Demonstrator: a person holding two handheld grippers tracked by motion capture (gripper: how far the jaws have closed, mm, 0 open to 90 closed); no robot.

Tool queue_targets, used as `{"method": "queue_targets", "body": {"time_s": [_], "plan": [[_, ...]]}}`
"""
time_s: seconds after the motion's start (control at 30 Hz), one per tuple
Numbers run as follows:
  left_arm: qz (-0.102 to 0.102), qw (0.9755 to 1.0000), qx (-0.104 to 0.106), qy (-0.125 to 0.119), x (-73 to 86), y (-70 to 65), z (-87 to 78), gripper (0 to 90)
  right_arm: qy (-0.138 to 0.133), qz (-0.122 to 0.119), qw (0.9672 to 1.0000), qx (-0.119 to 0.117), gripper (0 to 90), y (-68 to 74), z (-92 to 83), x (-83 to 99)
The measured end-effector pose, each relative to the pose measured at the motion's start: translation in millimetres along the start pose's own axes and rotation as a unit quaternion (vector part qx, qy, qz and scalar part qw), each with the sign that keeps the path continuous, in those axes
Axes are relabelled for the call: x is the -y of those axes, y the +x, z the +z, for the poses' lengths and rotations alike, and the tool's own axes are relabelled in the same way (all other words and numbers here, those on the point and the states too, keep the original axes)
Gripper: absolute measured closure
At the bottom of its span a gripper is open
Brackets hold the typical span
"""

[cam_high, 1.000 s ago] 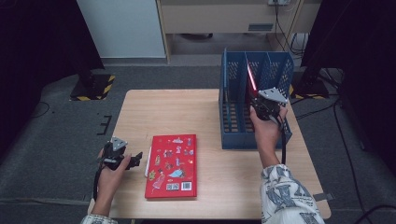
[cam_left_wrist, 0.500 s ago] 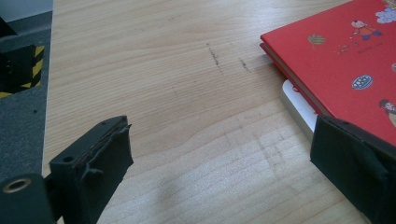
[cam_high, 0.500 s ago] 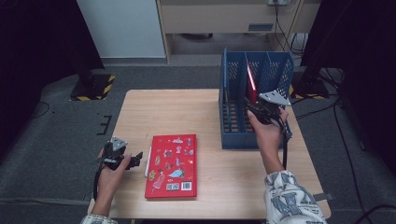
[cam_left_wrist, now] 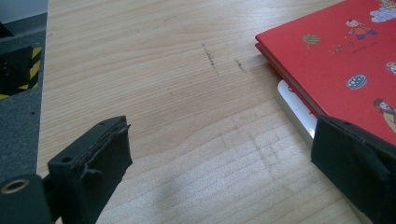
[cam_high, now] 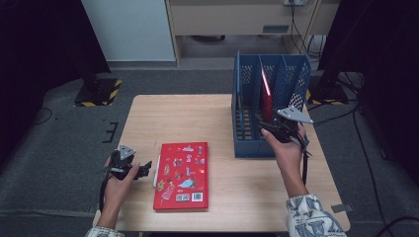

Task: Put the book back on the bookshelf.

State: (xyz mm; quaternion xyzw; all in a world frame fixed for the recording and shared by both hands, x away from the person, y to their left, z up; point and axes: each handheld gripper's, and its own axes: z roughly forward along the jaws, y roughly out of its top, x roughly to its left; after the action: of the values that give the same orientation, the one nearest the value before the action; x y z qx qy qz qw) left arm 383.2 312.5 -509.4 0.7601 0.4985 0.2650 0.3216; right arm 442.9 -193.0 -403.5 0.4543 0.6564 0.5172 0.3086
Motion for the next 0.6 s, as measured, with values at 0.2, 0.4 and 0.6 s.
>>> {"method": "queue_targets", "body": {"time_s": [0.2,0.4,0.6], "plan": [[0.001,1.0000,0.003,0.002,-0.4,-1.1,0.4,3.8,0.004,0.001,0.9998,-0.019,22.5,4.8,-7.6,9.2],[0.003,0.9999,0.011,0.000,-1.2,-2.8,0.5,3.8,0.011,-0.007,0.9993,-0.036,18.2,14.2,-12.5,16.9],[0.006,0.9998,0.020,0.001,-2.0,-5.7,1.1,3.7,0.021,-0.019,0.9978,-0.060,13.8,29.4,-16.1,24.2]]}}
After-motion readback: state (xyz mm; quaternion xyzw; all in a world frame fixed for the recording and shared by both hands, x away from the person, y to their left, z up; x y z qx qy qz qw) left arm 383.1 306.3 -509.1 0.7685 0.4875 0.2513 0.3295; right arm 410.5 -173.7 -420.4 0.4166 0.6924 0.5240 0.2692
